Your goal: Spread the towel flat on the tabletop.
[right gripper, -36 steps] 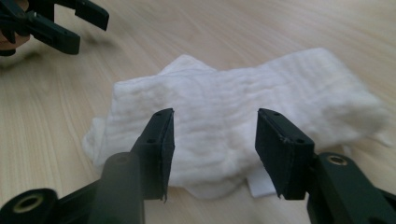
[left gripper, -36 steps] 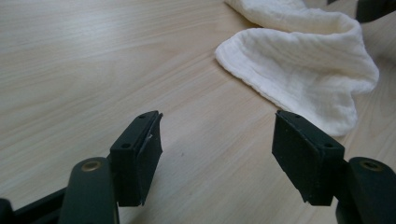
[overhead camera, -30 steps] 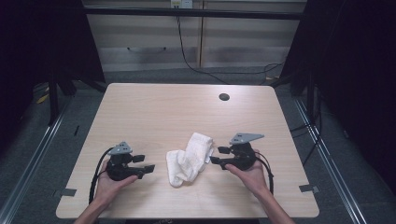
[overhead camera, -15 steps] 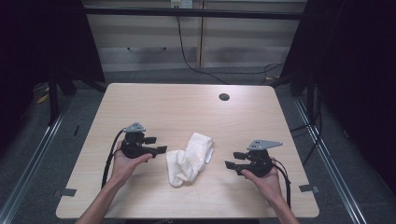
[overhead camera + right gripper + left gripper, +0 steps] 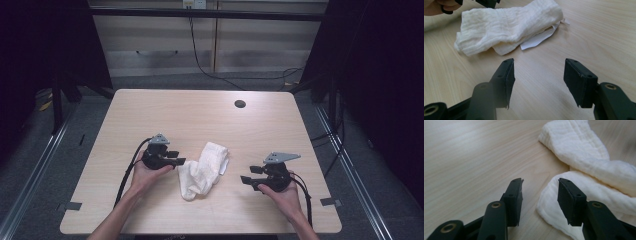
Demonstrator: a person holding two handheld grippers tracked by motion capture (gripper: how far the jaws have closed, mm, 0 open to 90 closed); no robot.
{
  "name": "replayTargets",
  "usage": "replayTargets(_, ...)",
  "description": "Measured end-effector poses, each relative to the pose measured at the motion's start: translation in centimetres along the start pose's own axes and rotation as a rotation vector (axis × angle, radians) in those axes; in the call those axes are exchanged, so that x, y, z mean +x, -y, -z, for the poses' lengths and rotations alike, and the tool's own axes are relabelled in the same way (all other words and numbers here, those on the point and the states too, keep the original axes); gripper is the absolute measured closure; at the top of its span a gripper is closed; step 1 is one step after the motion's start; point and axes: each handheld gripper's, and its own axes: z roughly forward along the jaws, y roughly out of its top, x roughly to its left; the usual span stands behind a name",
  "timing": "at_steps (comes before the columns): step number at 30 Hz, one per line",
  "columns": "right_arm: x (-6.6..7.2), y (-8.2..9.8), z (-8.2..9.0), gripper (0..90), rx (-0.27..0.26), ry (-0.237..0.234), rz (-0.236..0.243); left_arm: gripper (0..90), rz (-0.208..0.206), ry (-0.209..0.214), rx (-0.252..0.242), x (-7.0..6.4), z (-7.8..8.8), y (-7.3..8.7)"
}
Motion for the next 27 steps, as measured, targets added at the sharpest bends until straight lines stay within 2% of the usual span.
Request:
replayTargets(4, 0.1, 0.3, -0.2, 40.6, 0.015, -0.015, 0.004, 57.8, -0.014, -0.007, 0.045, -0.1, -0.7, 0.3)
replayTargets(6, 0.1, 0.3, -0.3, 40.4, 0.019, -0.016, 0.006, 58.4, -0.006, 0.002, 0.035, -0.2, -0.8, 0.4)
replayTargets(11, 0.2, 0.3, -0.6, 39.8, 0.014, -0.041, 0.005, 61.1, -0.025, -0.004, 0.042, -0.4, -0.9, 0.5)
replayTargets(13, 0.3, 0.3, -0.8, 39.3, 0.017, -0.037, 0.010, 63.5, -0.041, -0.015, 0.047, -0.5, -0.9, 0.6)
replayTargets(14, 0.3, 0.3, -0.9, 39.2, 0.019, -0.038, 0.015, 65.1, -0.035, 0.002, 0.042, -0.6, -0.9, 0.7)
replayTargets(16, 0.3, 0.3, -1.0, 38.6, 0.021, -0.039, 0.019, 70.9, -0.056, 0.012, 0.054, -0.8, -0.8, 0.7)
replayTargets(18, 0.3, 0.3, -1.0, 38.7, 0.023, -0.046, 0.019, 75.9, -0.075, -0.004, 0.061, -1.1, -0.8, 0.7)
replayTargets(22, 0.3, 0.3, -1.0, 38.1, 0.025, -0.046, 0.015, 84.9, -0.097, -0.001, 0.066, -1.5, -0.8, 0.8)
replayTargets(27, 0.4, 0.3, -1.2, 37.5, 0.026, -0.043, 0.013, 87.3, -0.085, -0.004, 0.048, -1.5, -0.7, 0.8)
